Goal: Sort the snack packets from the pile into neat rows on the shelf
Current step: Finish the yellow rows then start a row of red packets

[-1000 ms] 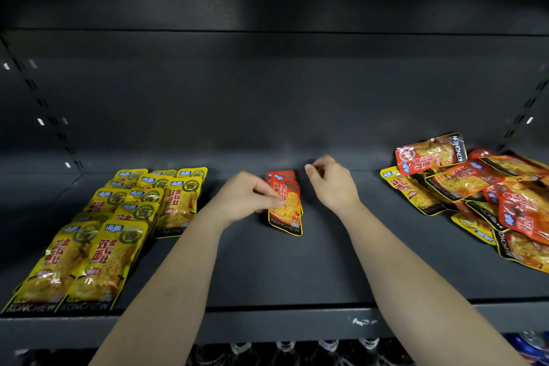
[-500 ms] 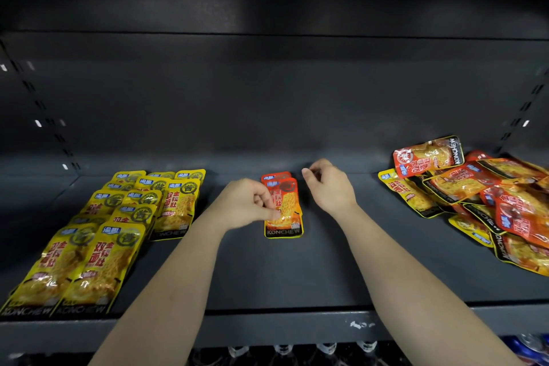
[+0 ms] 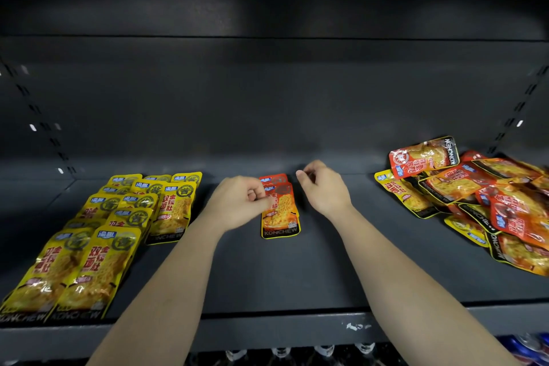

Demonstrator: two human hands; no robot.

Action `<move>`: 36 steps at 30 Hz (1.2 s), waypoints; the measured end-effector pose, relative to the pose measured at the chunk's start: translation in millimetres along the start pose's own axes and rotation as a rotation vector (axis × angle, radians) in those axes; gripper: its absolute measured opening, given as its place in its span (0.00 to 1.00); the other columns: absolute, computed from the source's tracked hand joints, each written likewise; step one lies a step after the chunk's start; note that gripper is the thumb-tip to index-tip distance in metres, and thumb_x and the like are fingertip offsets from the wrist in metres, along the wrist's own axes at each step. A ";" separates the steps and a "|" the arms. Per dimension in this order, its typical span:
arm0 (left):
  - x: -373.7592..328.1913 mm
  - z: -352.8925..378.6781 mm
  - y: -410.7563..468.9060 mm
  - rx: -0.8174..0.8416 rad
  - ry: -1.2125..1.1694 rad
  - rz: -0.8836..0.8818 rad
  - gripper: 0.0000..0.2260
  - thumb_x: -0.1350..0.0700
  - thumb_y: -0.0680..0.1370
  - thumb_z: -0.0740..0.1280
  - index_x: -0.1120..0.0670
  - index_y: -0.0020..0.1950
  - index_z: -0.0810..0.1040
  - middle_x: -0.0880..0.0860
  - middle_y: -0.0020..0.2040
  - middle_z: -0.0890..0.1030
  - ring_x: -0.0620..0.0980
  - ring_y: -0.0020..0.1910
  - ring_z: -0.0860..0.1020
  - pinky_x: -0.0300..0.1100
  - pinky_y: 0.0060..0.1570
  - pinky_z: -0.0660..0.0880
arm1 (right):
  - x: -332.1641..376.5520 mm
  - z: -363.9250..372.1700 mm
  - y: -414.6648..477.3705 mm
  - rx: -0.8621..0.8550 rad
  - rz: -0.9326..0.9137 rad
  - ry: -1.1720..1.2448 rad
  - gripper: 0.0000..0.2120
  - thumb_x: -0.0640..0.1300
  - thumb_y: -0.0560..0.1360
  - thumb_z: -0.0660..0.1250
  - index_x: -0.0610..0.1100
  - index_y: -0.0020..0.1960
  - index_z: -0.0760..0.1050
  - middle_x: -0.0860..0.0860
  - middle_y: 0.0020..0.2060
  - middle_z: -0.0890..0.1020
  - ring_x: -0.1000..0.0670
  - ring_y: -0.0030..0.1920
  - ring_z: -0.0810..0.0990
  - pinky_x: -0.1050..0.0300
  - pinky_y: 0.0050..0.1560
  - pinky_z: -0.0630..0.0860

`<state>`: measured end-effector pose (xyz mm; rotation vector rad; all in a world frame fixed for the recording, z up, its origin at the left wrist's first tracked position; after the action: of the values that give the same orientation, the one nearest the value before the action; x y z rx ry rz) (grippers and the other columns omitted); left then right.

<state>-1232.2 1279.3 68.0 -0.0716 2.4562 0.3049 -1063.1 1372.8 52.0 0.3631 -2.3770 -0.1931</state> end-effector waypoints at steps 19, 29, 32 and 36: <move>-100.9 37.6 32.9 -0.134 0.201 0.154 0.06 0.49 0.74 0.68 0.49 0.38 0.77 0.45 0.37 0.78 0.47 0.40 0.77 0.43 0.43 0.76 | -49.7 -106.2 8.2 -0.072 -0.166 -0.150 0.06 0.45 0.75 0.65 0.46 0.51 0.76 0.47 0.46 0.80 0.46 0.46 0.79 0.55 0.45 0.75; -179.7 115.2 61.0 -0.033 0.250 0.143 0.05 0.50 0.74 0.67 0.47 0.39 0.77 0.44 0.38 0.79 0.48 0.44 0.78 0.40 0.41 0.74 | -118.2 -180.2 3.1 -0.194 -0.187 -0.181 0.04 0.43 0.73 0.64 0.47 0.47 0.77 0.48 0.43 0.81 0.46 0.44 0.79 0.54 0.42 0.73; -196.8 132.8 68.9 0.003 0.281 0.114 0.02 0.52 0.73 0.66 0.47 0.41 0.77 0.45 0.45 0.81 0.50 0.48 0.79 0.41 0.42 0.74 | -135.9 -193.2 2.9 -0.207 -0.180 -0.172 0.04 0.43 0.73 0.64 0.47 0.47 0.77 0.49 0.44 0.80 0.47 0.43 0.78 0.53 0.42 0.74; -209.9 149.8 72.9 -0.012 0.355 0.061 0.06 0.49 0.74 0.67 0.48 0.49 0.77 0.49 0.51 0.80 0.53 0.52 0.78 0.42 0.43 0.71 | -150.3 -199.5 -0.9 -0.259 -0.230 -0.160 0.03 0.42 0.73 0.65 0.46 0.47 0.76 0.50 0.42 0.80 0.49 0.42 0.77 0.53 0.40 0.74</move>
<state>-986.0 1380.3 98.7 -0.0594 2.8126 0.3593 -821.6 1411.4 102.8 0.5115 -2.4229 -0.6511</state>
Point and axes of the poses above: each hand's wrist, its own y-axis towards the middle knuckle, its own z-axis out of the palm, x = y × z, the point moved 5 cm from there along y, towards the middle knuckle
